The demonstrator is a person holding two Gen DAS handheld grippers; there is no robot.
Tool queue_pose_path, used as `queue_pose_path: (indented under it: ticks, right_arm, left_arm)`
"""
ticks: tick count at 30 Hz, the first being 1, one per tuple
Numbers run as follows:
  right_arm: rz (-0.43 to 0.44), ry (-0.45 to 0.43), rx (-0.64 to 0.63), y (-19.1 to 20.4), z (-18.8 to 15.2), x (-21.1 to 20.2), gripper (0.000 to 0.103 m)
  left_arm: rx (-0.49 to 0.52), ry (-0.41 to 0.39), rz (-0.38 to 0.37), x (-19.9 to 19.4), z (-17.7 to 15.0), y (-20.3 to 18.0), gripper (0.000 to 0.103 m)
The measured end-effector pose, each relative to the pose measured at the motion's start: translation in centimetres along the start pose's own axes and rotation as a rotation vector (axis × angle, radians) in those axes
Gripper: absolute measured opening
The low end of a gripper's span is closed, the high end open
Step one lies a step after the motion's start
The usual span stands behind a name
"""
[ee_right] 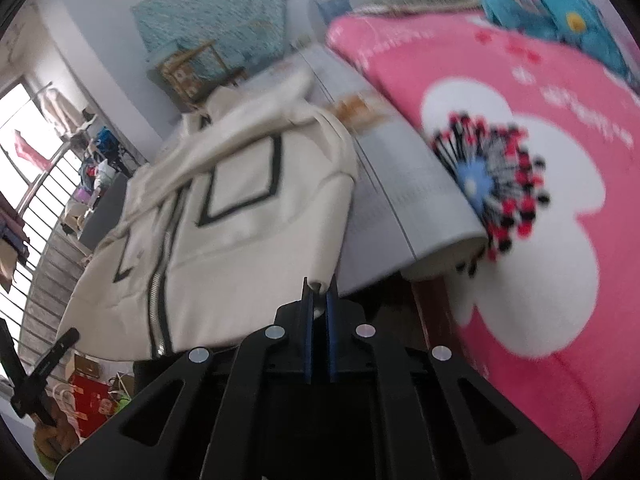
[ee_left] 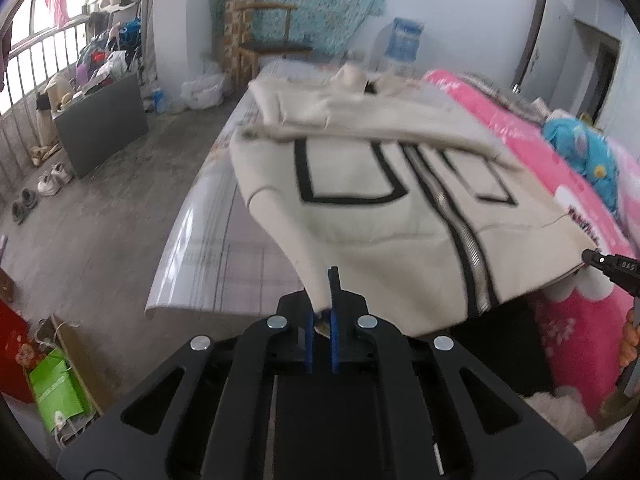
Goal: Fold large clothes
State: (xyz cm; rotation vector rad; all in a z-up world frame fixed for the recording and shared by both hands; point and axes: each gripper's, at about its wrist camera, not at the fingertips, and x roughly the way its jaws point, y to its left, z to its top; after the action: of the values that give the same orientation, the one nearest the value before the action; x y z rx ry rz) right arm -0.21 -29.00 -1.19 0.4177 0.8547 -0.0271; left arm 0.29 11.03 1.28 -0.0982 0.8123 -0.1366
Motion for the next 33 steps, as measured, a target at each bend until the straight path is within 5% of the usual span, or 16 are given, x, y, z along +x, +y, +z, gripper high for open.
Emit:
queue_pose_path:
  ticks: [13, 24, 28, 33]
  right_arm:
    - [0.056, -0.155, -0.101, 4.1, 8.3, 1.2, 0.005]
    - [0.065, -0.159, -0.04, 3.9, 16.6, 10.8, 0.007]
    - [0.023, -0.09, -0.034, 3.0, 17.1, 14.6, 0.038]
    - [-0.012, -0.149, -0.072, 1.8, 15.5, 11.6, 0.063]
  left_arm:
    - [-0.176, -0.083, -0.099, 2.7, 7.8, 3.0, 0.005]
    - [-0.185, -0.056, 0.05, 12.3, 14.5, 5.2, 0.01]
    - [-0.219, -0.024, 0.069, 14.4, 14.3, 6.5, 0.026]
    - [-0.225, -0.035, 0.053, 12.2, 12.6, 7.5, 0.045]
